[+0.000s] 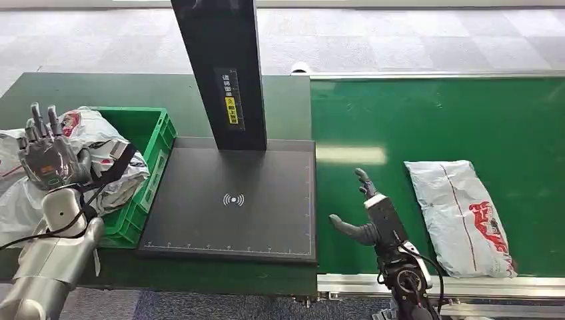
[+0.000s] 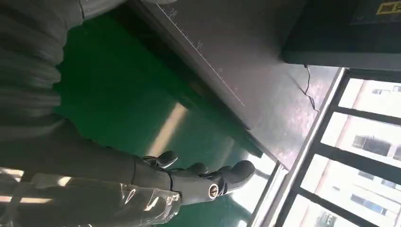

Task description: Moved the parcel from conveyor to table for the left to box.

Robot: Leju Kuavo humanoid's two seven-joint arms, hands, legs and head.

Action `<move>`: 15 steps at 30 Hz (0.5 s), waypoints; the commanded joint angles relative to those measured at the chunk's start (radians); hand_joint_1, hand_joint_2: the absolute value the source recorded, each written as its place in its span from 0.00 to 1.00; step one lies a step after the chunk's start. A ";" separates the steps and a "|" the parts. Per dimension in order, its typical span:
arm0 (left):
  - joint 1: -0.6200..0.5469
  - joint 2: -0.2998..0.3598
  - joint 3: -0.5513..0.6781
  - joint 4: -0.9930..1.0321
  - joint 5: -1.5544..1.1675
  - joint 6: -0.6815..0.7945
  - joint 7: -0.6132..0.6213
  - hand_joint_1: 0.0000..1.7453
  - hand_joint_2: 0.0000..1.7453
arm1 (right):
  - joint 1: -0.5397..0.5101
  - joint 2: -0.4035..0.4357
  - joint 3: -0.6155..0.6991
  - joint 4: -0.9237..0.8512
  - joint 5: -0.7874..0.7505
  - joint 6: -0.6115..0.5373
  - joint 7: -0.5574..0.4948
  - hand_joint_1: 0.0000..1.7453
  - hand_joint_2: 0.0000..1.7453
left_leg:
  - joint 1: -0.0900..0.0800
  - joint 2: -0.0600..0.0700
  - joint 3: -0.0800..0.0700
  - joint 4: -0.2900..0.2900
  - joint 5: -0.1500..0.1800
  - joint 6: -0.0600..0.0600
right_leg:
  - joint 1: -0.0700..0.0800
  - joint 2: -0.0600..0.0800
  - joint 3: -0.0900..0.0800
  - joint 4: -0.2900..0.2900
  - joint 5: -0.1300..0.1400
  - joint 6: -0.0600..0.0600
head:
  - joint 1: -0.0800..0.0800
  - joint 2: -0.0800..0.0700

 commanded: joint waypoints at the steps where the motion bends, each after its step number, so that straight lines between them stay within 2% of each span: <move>1: -0.030 0.024 -0.081 0.047 0.000 -0.001 0.009 0.00 1.00 | -0.004 -0.024 0.026 0.007 -0.003 -0.003 0.006 0.00 1.00 | 0.000 -0.001 0.000 0.000 0.000 0.000 | 0.000 -0.001 0.001 -0.001 0.000 0.000 | 0.000 0.000; 3: -0.031 0.036 -0.101 0.048 0.000 -0.001 0.032 0.00 1.00 | -0.006 -0.025 0.028 0.009 -0.003 -0.002 0.007 0.00 1.00 | 0.000 -0.001 0.000 0.000 0.000 0.000 | 0.000 -0.001 0.000 0.000 0.000 0.000 | 0.000 0.000; 7: 0.016 0.080 -0.124 -0.116 0.000 -0.001 0.080 0.00 1.00 | -0.010 -0.030 0.041 0.018 -0.003 -0.003 0.008 0.00 1.00 | 0.001 0.000 0.000 0.000 0.000 0.000 | 0.001 0.000 0.000 -0.001 0.001 -0.001 | -0.001 0.000; 9: 0.048 0.155 -0.165 -0.324 0.000 -0.001 0.137 0.00 1.00 | -0.018 -0.029 0.050 0.030 -0.005 -0.003 0.008 0.00 1.00 | 0.001 0.001 -0.001 0.001 0.000 0.000 | 0.001 0.001 -0.001 0.000 0.000 0.000 | -0.001 0.000; 11: 0.053 0.212 -0.177 -0.432 0.000 -0.001 0.158 0.00 1.00 | -0.025 -0.028 0.055 0.040 -0.009 -0.004 0.007 0.00 1.00 | 0.002 0.002 -0.001 0.002 -0.001 0.000 | 0.002 0.002 -0.001 0.000 0.000 -0.001 | -0.001 0.000; 13: 0.057 0.236 -0.169 -0.487 0.000 -0.001 0.158 0.00 1.00 | -0.030 -0.025 0.057 0.049 -0.011 -0.005 0.005 0.00 1.00 | 0.002 0.002 -0.003 0.003 -0.002 0.000 | 0.003 0.002 -0.002 0.001 0.000 -0.001 | -0.001 0.000; 14: 0.083 0.234 -0.067 -0.609 0.000 -0.001 0.071 0.00 1.00 | -0.037 -0.025 0.062 0.060 -0.016 -0.005 -0.001 0.00 1.00 | 0.002 0.001 -0.003 0.002 -0.001 0.000 | 0.002 0.001 -0.002 0.001 0.000 -0.001 | 0.000 0.000; 15: 0.112 0.184 0.035 -0.665 0.000 -0.001 -0.038 0.00 1.00 | -0.042 -0.024 0.065 0.067 -0.018 -0.005 -0.004 0.00 1.00 | 0.002 0.003 -0.004 0.002 -0.001 0.000 | 0.003 0.003 -0.004 0.001 0.001 -0.001 | -0.001 0.000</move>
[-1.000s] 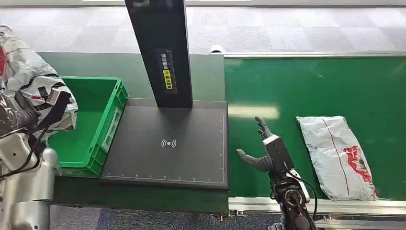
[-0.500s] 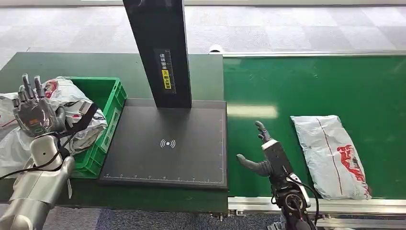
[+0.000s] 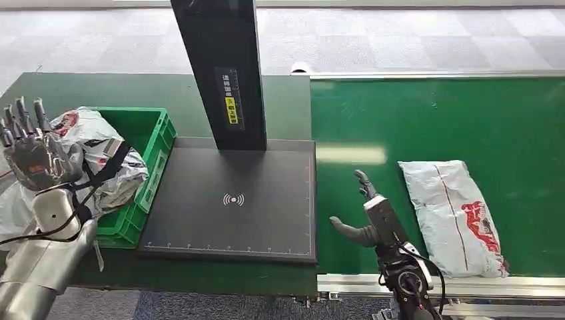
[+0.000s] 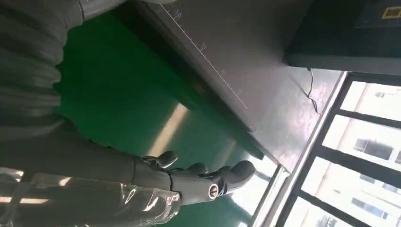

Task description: Moved the parcel from conveyor to table for the left to box.

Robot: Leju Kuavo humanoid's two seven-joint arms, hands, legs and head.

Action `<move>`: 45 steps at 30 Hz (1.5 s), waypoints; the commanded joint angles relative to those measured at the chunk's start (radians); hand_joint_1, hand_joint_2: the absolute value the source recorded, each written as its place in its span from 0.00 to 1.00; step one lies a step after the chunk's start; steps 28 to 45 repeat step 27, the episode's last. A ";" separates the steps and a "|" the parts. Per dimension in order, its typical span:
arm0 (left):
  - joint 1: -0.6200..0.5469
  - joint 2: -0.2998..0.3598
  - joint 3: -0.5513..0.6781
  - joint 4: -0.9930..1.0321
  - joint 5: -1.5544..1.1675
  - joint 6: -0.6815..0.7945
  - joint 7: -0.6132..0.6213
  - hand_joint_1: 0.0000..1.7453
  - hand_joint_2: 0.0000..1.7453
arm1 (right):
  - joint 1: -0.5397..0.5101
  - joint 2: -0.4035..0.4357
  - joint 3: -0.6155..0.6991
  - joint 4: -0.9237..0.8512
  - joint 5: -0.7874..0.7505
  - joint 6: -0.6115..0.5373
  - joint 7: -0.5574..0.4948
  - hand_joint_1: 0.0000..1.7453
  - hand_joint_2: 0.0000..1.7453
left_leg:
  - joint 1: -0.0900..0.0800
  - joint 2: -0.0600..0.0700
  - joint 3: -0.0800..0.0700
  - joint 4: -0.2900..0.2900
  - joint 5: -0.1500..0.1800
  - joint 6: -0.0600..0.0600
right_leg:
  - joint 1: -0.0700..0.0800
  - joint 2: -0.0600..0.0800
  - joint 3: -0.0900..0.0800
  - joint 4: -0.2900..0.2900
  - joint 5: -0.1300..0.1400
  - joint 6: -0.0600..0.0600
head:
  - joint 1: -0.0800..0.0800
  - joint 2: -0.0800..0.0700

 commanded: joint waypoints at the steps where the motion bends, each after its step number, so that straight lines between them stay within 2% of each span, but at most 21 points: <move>1: 0.096 -0.146 0.357 -0.592 0.001 -0.002 -0.492 0.00 1.00 | -0.057 -0.010 0.056 0.087 -0.019 -0.007 -0.013 0.00 1.00 | 0.002 0.003 -0.002 0.002 -0.002 0.000 | 0.002 0.004 -0.002 0.000 0.000 -0.001 | 0.000 0.000; 2: 0.079 -0.259 0.432 -0.667 0.001 -0.002 -0.643 0.00 1.00 | -0.062 -0.011 0.061 0.096 -0.021 -0.009 -0.016 0.00 1.00 | 0.001 0.001 -0.003 0.001 0.000 0.000 | 0.001 0.001 -0.001 0.000 0.001 0.000 | -0.001 0.000; 4: 0.064 -0.313 0.443 -0.748 0.005 -0.002 -0.743 0.00 1.00 | -0.069 -0.012 0.066 0.109 -0.024 -0.011 -0.022 0.00 1.00 | 0.002 -0.004 -0.004 0.002 0.000 0.002 | 0.002 -0.004 -0.001 -0.002 0.001 0.001 | -0.001 0.000; 6: 0.038 -0.388 0.528 -0.814 0.074 -0.002 -0.957 0.00 1.00 | -0.073 -0.014 0.071 0.118 -0.028 -0.013 -0.028 0.00 1.00 | 0.001 -0.001 -0.004 0.002 0.000 0.002 | 0.001 0.000 -0.002 -0.002 0.001 0.001 | 0.001 0.000; 7: -0.024 -0.532 0.767 -0.800 0.296 -0.002 -1.334 0.00 1.00 | -0.072 -0.017 0.075 0.119 -0.029 -0.015 -0.031 0.00 1.00 | 0.001 -0.002 -0.004 0.002 0.000 0.002 | 0.001 -0.001 -0.001 -0.002 0.001 0.001 | 0.001 0.000; 8: -0.016 -0.522 0.731 -0.843 0.277 -0.002 -1.370 0.00 1.00 | -0.071 -0.017 0.076 0.120 -0.030 -0.016 -0.032 0.00 1.00 | 0.001 0.001 -0.005 0.003 -0.001 0.001 | 0.001 0.001 -0.002 -0.001 0.001 0.001 | 0.000 0.000; 10: -0.006 -0.511 0.687 -0.885 0.260 -0.002 -1.370 0.00 1.00 | -0.070 -0.019 0.076 0.120 -0.030 -0.017 -0.033 0.00 1.00 | 0.000 0.007 -0.003 0.001 -0.001 0.001 | 0.000 0.008 -0.004 -0.001 0.003 -0.001 | 0.000 0.000; 14: 0.015 -0.525 0.622 -0.867 0.332 -0.002 -1.370 0.00 1.00 | -0.062 -0.022 0.072 0.112 -0.032 -0.019 -0.036 0.00 1.00 | 0.000 0.002 -0.001 0.000 0.000 0.000 | 0.000 0.003 -0.002 -0.001 0.002 -0.002 | 0.000 0.000; 18: 0.075 -0.569 0.512 -0.738 0.556 -0.002 -1.370 0.00 1.00 | -0.061 -0.020 0.064 0.111 -0.031 -0.014 -0.042 0.00 1.00 | 0.000 0.000 0.000 -0.002 0.001 0.000 | 0.000 0.002 0.000 -0.003 0.003 -0.002 | 0.000 0.000; 19: 0.089 -0.577 0.478 -0.689 0.621 -0.002 -1.370 0.00 0.00 | -0.058 -0.022 0.063 0.107 -0.031 -0.013 -0.048 0.00 1.00 | 0.000 0.000 0.000 -0.002 0.001 0.001 | 0.000 0.002 0.000 -0.003 0.003 -0.001 | -0.001 0.000; 20: 0.111 -0.567 0.401 -0.583 0.758 -0.002 -1.370 0.00 0.00 | -0.049 -0.023 0.054 0.095 -0.030 -0.015 -0.049 0.00 1.00 | -0.001 0.000 0.000 -0.002 0.001 0.001 | 0.000 0.002 0.000 -0.002 0.003 -0.001 | 0.000 0.000; 22: 0.111 -0.567 0.401 -0.583 0.758 -0.002 -1.370 0.00 0.00 | -0.049 -0.023 0.054 0.095 -0.030 -0.015 -0.049 0.00 1.00 | -0.001 -0.001 0.001 -0.002 0.001 0.000 | -0.001 0.000 0.000 -0.002 0.002 -0.001 | 0.000 0.000; 23: 0.126 -0.562 0.339 -0.532 0.804 -0.002 -1.370 0.00 0.00 | -0.039 -0.024 0.045 0.084 -0.029 -0.015 -0.051 0.00 1.00 | -0.001 -0.003 0.001 -0.002 0.002 0.001 | -0.001 -0.002 0.002 -0.003 0.002 -0.001 | 0.000 0.000; 24: 0.131 -0.450 0.117 -0.352 1.055 -0.002 -1.370 0.00 0.00 | -0.026 -0.025 0.030 0.062 -0.024 -0.021 -0.045 0.00 1.00 | -0.001 -0.003 0.001 -0.002 0.001 0.000 | -0.001 -0.001 0.001 -0.002 0.002 -0.001 | 0.000 0.000; 26: 0.127 -0.424 0.035 -0.311 1.203 -0.002 -1.370 0.00 0.00 | -0.021 -0.027 0.015 0.051 -0.019 -0.016 -0.038 0.00 1.00 | -0.001 -0.007 0.001 -0.002 0.003 0.000 | -0.001 -0.006 0.003 -0.003 0.002 -0.001 | 0.000 0.000; 27: 0.128 -0.397 -0.041 -0.279 1.418 -0.139 -1.370 0.00 0.00 | -0.021 -0.026 0.005 0.047 -0.016 -0.010 -0.033 0.00 1.00 | -0.001 -0.006 0.000 -0.001 0.002 0.000 | -0.001 -0.005 0.001 -0.002 0.001 -0.001 | 0.000 0.000; 45: 0.128 -0.397 -0.041 -0.279 1.418 -0.139 -1.370 0.00 0.00 | -0.021 -0.026 0.005 0.047 -0.016 -0.010 -0.033 0.00 1.00 | -0.001 -0.006 0.000 -0.001 0.002 0.000 | -0.001 -0.005 0.001 -0.002 0.001 -0.001 | 0.000 0.000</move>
